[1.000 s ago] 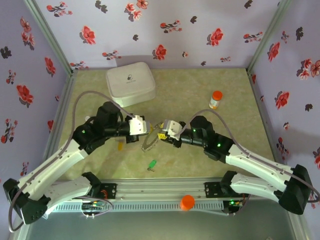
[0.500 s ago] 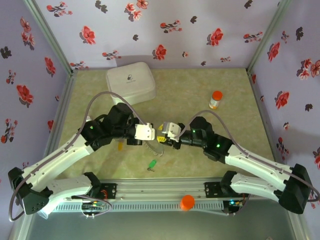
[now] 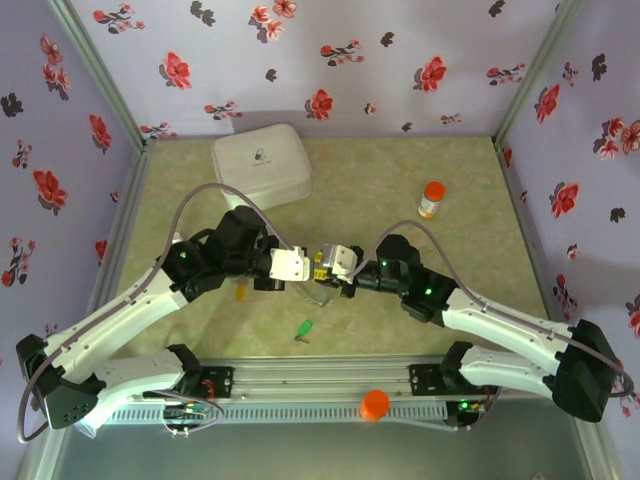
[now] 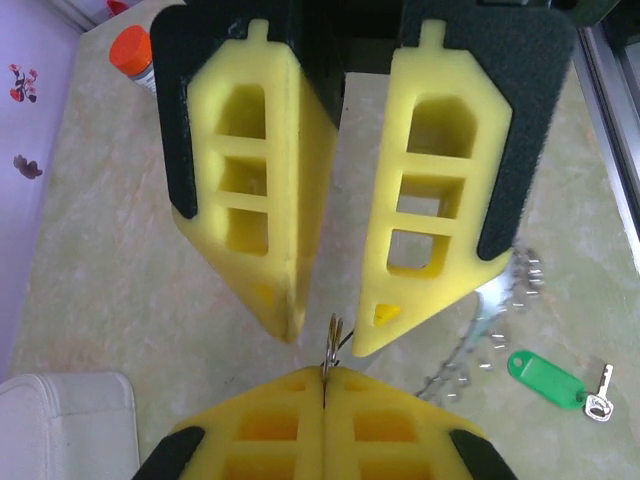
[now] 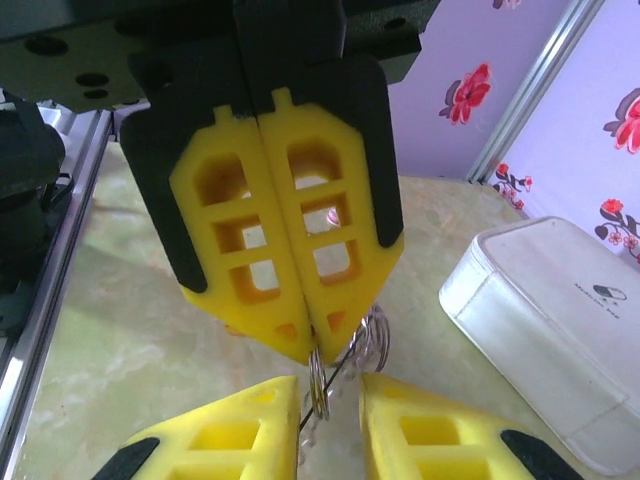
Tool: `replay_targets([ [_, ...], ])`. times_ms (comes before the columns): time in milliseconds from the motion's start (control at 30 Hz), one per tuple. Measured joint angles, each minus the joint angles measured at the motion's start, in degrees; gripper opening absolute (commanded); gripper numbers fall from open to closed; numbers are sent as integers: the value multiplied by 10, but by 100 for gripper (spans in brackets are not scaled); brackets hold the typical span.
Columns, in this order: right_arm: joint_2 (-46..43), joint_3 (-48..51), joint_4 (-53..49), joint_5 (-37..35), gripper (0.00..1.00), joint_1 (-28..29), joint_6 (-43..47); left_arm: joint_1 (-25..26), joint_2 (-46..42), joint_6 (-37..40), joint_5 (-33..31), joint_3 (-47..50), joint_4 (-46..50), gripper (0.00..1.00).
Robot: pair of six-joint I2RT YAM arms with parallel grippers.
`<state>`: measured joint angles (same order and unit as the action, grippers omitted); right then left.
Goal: Put the keys on the keyring
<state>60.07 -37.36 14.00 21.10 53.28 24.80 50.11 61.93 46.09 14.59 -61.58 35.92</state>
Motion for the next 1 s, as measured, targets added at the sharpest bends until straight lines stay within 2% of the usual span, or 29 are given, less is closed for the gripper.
replay_targets([
  [167,4,0,10,2,16,0,-4,1,0,0,4,0,1,0],
  [233,5,0,10,3,10,0,-6,1,0,0,4,0,1,0],
  [300,6,0,10,7,0,1,-12,1,0,0,4,0,1,0],
  [433,6,1,9,8,0,2,-12,0,0,-1,5,0,2,0],
  [500,6,6,16,8,0,1,-13,-2,-3,-4,9,7,-5,25],
  [533,5,10,18,8,0,1,-14,-6,-7,-7,16,16,-15,31],
  [600,4,24,24,10,0,-4,-24,-21,-24,-24,43,44,-47,40],
  [667,4,36,26,16,0,-12,-33,-45,-48,-42,73,78,-82,43],
  [900,4,54,62,61,0,-41,-71,-164,-143,-173,211,224,-263,42],
  [1000,4,56,76,84,0,-54,-85,-188,-152,-230,253,275,-348,41],
])
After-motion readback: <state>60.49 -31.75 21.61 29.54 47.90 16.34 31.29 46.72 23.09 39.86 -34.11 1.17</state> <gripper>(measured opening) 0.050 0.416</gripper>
